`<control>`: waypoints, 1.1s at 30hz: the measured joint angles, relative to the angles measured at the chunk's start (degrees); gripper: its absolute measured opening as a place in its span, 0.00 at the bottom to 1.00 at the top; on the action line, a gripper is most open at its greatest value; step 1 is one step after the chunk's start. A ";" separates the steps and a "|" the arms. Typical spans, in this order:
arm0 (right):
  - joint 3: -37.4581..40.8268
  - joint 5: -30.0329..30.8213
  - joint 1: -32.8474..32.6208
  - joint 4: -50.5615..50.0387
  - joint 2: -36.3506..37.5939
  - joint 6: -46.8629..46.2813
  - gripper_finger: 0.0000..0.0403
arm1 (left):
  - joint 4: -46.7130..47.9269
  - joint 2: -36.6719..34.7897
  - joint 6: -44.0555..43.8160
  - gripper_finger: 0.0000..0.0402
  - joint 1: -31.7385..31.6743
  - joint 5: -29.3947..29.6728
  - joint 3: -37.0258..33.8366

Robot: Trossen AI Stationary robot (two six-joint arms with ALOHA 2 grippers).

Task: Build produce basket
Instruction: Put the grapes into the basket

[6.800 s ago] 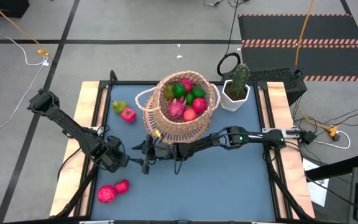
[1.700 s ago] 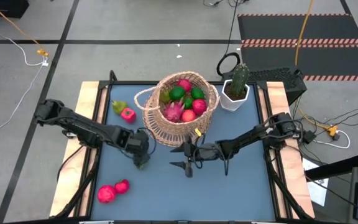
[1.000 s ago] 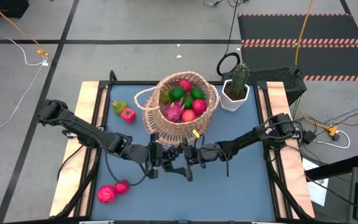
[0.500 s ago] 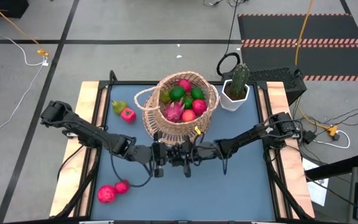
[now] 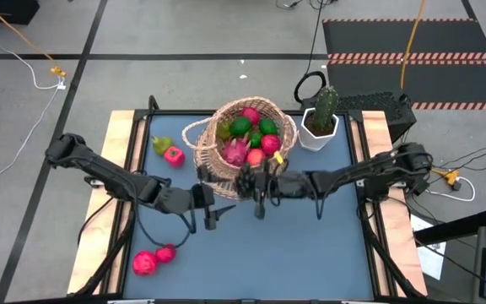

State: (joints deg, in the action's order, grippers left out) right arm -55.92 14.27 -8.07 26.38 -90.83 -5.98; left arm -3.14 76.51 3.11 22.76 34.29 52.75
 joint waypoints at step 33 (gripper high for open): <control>-8.31 -5.12 28.05 -5.36 -11.94 5.12 0.50 | 27.89 -8.35 -20.96 0.68 -15.69 17.86 -2.58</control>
State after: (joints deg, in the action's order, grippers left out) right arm -64.23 9.15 19.98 21.01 -102.77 -0.86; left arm 24.75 68.16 -17.85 7.08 52.15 50.17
